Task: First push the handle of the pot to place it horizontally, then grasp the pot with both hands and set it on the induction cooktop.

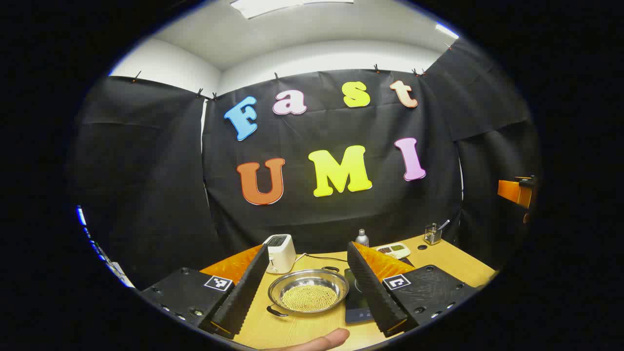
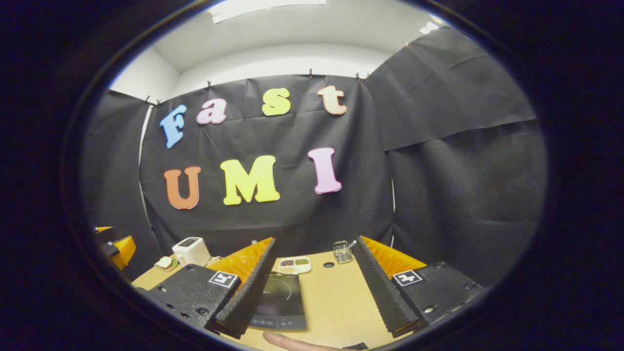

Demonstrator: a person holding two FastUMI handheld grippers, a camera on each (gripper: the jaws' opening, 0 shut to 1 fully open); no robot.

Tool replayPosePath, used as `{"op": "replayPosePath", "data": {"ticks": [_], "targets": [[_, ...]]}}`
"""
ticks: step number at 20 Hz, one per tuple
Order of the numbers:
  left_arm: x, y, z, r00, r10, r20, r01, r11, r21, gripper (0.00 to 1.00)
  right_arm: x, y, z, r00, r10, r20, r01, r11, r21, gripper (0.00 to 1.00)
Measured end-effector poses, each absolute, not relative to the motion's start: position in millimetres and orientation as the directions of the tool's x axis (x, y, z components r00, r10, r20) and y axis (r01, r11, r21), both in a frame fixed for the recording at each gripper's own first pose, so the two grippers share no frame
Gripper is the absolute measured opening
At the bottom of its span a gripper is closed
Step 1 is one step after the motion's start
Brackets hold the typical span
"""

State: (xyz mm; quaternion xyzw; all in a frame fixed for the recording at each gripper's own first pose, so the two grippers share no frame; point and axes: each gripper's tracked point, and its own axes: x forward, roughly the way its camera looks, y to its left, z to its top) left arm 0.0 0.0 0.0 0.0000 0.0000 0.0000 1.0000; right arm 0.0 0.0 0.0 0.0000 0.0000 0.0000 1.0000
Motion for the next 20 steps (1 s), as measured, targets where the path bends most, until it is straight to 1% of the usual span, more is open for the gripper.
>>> {"op": "replayPosePath", "data": {"ticks": [1,3,4,5,6,7,8,9,10,11,12,13,15,16,20], "targets": [[-2.6,-5.1,2.4,1.000,-0.024,0.006,0.024,1.000,-0.018,0.96,-2.1,-0.7,0.6,1.000,-0.001,-0.007,0.001,1.000,-0.010,1.00],[-9.4,-7.6,11.4,0.999,-0.049,0.019,0.050,0.998,-0.035,0.96,-5.9,2.0,7.7,1.000,0.005,-0.002,-0.006,1.000,-0.027,1.00],[-11.7,-5.0,15.0,0.999,-0.045,0.027,0.046,0.998,-0.034,0.96,-7.6,2.9,10.4,1.000,0.005,0.001,-0.005,0.999,-0.035,0.96],[-12.4,-3.1,16.6,0.999,-0.043,0.032,0.044,0.999,-0.032,0.96,-8.5,1.5,10.9,1.000,0.003,0.003,-0.003,0.999,-0.041,0.96],[-12.5,-2.7,17.9,0.998,-0.047,0.029,0.048,0.998,-0.034,0.96,-9.9,1.0,12.7,1.000,0.001,0.006,0.000,0.999,-0.045,1.00],[-13.6,-3.4,16.6,0.998,-0.053,0.024,0.054,0.998,-0.043,0.96,-11.8,1.5,14.6,1.000,0.003,0.009,-0.003,0.999,-0.049,0.96],[-13.4,-4.1,16.4,0.998,-0.064,0.019,0.065,0.996,-0.058,0.96,-13.2,1.9,15.5,1.000,0.005,0.013,-0.005,0.999,-0.054,1.00],[-13.7,-1.7,17.1,0.998,-0.065,0.020,0.066,0.995,-0.070,0.96,-14.6,1.9,18.4,1.000,0.007,0.018,-0.006,0.998,-0.060,1.00],[-13.8,3.0,19.8,0.998,-0.063,0.022,0.065,0.996,-0.069,0.96,-15.6,2.5,20.8,1.000,0.009,0.022,-0.008,0.998,-0.066,0.96],[-14.1,5.7,21.1,0.998,-0.066,0.023,0.068,0.995,-0.075,0.96,-17.5,2.2,20.7,1.000,0.011,0.026,-0.009,0.998,-0.069,1.00],[-14.9,7.1,22.9,0.997,-0.072,0.024,0.074,0.994,-0.086,0.96,-19.2,3.3,23.2,0.999,0.015,0.030,-0.013,0.997,-0.071,0.96],[-15.1,8.1,24.9,0.996,-0.083,0.031,0.086,0.992,-0.090,0.96,-20.1,4.3,24.9,0.999,0.017,0.035,-0.014,0.997,-0.076,1.00],[-15.3,13.6,27.2,0.995,-0.095,0.042,0.098,0.992,-0.081,0.96,-22.7,3.1,32.2,0.998,0.012,0.061,-0.006,0.996,-0.093,1.00],[-14.6,16.9,26.0,0.995,-0.094,0.042,0.097,0.992,-0.078,0.96,-25.2,5.3,37.5,0.997,0.016,0.077,-0.009,0.995,-0.097,0.96],[-8.1,28.7,16.8,0.997,-0.073,0.032,0.076,0.993,-0.093,0.96,-36.0,14.0,48.2,0.992,0.029,0.119,-0.016,0.994,-0.112,0.96]]}}
